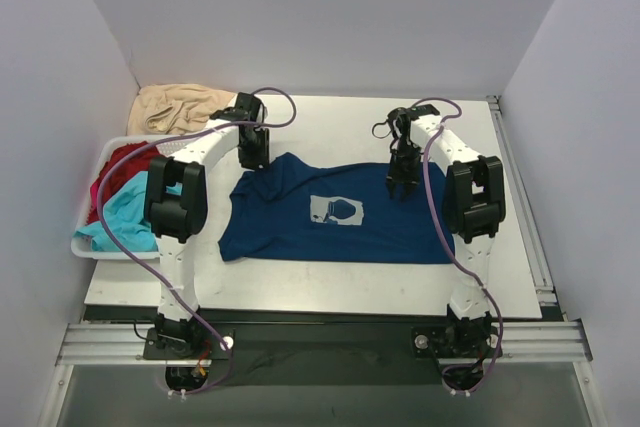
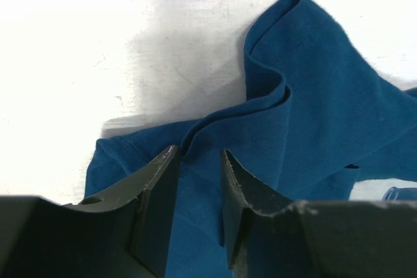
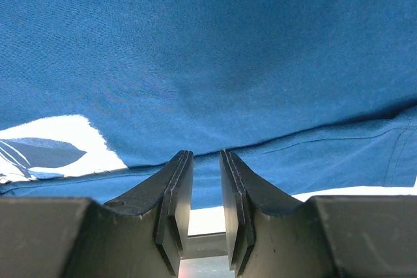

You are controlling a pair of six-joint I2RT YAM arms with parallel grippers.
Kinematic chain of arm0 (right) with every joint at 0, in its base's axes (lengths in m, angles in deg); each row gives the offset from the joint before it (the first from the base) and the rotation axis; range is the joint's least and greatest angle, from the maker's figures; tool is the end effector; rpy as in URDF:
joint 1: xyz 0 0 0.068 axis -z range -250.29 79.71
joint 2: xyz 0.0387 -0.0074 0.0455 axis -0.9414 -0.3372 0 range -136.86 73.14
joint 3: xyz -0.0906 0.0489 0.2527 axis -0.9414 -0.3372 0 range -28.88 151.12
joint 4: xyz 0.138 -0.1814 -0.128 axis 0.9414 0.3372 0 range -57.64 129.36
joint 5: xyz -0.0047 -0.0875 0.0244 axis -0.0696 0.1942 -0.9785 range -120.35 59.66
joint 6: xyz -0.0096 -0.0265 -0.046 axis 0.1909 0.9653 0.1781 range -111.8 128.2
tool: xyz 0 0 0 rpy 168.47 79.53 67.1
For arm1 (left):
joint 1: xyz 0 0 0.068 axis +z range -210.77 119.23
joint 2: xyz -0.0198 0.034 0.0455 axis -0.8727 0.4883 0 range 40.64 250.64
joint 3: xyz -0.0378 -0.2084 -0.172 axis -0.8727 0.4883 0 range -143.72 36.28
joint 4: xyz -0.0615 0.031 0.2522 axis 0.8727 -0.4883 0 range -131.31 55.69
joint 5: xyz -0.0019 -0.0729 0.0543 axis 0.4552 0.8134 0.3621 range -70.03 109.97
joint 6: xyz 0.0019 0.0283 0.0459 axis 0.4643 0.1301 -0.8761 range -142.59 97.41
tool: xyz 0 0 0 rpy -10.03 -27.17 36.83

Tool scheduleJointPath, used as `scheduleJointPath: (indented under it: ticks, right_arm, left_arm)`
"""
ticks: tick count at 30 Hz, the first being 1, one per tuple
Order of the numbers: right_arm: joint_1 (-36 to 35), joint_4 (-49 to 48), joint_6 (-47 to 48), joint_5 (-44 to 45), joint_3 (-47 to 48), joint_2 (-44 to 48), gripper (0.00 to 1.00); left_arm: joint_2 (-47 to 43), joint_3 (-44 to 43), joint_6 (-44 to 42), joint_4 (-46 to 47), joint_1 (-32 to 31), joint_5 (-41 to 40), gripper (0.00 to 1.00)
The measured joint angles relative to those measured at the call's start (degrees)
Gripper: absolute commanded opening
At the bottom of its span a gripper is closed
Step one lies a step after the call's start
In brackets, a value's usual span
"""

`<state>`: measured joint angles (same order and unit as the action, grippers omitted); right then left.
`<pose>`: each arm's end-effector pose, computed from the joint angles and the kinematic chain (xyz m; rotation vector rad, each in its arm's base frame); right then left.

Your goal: Fold and stack the t-shirts

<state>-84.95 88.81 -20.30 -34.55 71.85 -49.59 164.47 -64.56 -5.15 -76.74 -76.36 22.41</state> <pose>0.4195 0.1124 0.1922 0.3473 2.9535 0.2121 0.4441 -0.1255 0.1927 -0.0315 2.7333 -0.2249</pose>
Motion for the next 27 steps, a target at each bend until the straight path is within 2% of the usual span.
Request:
scheduleJointPath:
  ticks: [7, 10, 12, 15, 23, 27]
  right_arm:
    - [0.0, 0.0, 0.0, 0.0, 0.0, 0.0, 0.25]
    - [0.0, 0.0, 0.0, 0.0, -0.3, 0.0, 0.25]
    - [0.0, 0.0, 0.0, 0.1, -0.5, 0.0, 0.25]
    - [0.0, 0.0, 0.0, 0.3, -0.6, 0.0, 0.25]
    - [0.3, 0.0, -0.5, 0.9, -0.6, 0.0, 0.25]
    - [1.2, 0.0, -1.0, 1.0, -0.5, 0.1, 0.25]
  left_arm:
    - [1.3, -1.2, 0.3, 0.2, 0.0, 1.3, 0.36]
    - [1.7, -1.2, 0.5, 0.2, 0.0, 1.3, 0.25]
    - [1.7, -1.2, 0.6, 0.2, 0.0, 1.4, 0.12]
    - [1.7, -1.2, 0.5, 0.2, 0.0, 1.5, 0.0]
    - [1.7, -1.8, 0.4, -0.2, 0.0, 0.8, 0.0]
    - [1.6, -5.4, 0.4, -0.8, 0.2, -0.3, 0.0]
